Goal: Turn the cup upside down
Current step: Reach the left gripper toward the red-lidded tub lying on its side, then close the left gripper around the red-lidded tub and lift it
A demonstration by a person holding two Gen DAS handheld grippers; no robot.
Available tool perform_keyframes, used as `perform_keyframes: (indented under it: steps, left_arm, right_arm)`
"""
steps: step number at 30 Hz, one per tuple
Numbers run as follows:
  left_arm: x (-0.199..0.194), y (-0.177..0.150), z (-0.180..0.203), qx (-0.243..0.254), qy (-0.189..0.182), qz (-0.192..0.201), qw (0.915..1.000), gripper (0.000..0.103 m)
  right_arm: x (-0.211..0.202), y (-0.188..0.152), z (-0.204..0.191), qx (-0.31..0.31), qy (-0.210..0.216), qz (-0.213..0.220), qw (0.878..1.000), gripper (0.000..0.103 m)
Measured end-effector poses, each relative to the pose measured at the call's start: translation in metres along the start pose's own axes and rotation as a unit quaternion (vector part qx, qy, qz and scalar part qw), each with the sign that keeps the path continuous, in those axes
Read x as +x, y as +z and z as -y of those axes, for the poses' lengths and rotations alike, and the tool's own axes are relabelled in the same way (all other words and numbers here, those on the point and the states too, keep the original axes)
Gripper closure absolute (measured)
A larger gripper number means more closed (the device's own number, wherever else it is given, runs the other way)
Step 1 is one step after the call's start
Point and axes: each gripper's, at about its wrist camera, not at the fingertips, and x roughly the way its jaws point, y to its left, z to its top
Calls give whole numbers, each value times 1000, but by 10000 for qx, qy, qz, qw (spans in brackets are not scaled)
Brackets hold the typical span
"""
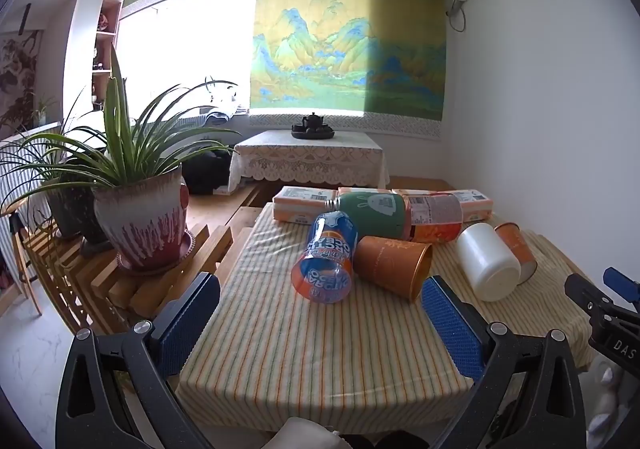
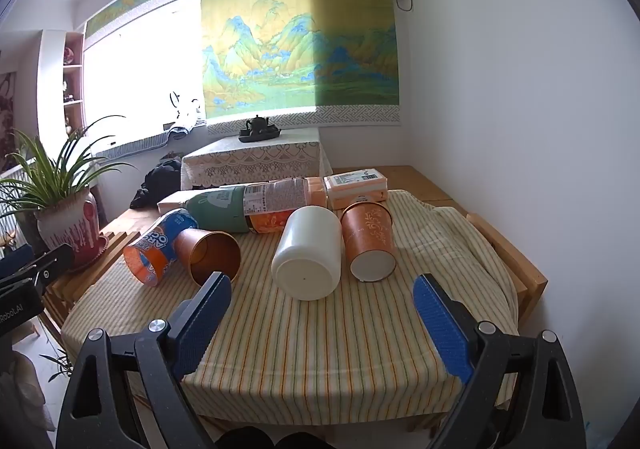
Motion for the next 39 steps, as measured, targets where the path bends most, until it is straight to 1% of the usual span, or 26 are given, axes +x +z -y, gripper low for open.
perform_keyframes:
  steps: [7, 12, 13, 17, 20, 22, 25, 26, 29, 31, 34, 36, 39]
  left_arm:
    - [2, 0, -2, -23, -1, -68, 10000, 1]
    - [6, 3, -2, 128, -32, -103, 9999, 1]
    - [14, 4, 7, 227, -75, -149, 9996, 1]
    - [25, 10, 12, 456, -97, -156, 9988, 1]
    - [34, 18, 19, 803, -166, -150, 9965, 1]
    - [44, 27, 25, 1103, -286, -193, 9933, 1]
    - [64, 42, 40, 1575, -625, -404, 9847, 1]
    - [73, 47, 46, 1726, -762, -525, 9806, 1]
    - [98, 64, 65, 2205, -1204, -858, 9641, 1]
    - [118, 76, 79, 2462, -1390, -1090, 9530, 1]
    - [142, 88, 101, 2869, -1535, -1277, 9369, 1]
    - [157, 95, 121, 3216, -1573, -1390, 9233, 1]
    - [184, 102, 148, 3570, -1572, -1520, 9081, 1]
  right_arm:
    - [3, 0, 0, -18, 9, -40, 10000, 13]
    - [10, 3, 0, -73, 35, -89, 9999, 13]
    - [11, 4, 1, -86, 31, -86, 9999, 13]
    - [15, 13, 0, -186, 32, -39, 9998, 13]
    - [19, 19, 4, -196, 3, -14, 9998, 13]
    - [20, 21, 7, -210, -18, 3, 9998, 13]
    - [24, 21, 13, -175, -40, -13, 9998, 13]
    - [24, 20, 15, -154, -33, -31, 9999, 13]
    - [29, 18, 23, -49, -11, -104, 9999, 13]
    - [32, 17, 28, 0, -10, -134, 9999, 13]
    - [38, 14, 38, 91, -10, -191, 9998, 13]
    - [43, 12, 45, 144, -5, -239, 9996, 13]
    - [49, 10, 54, 190, -2, -320, 9993, 13]
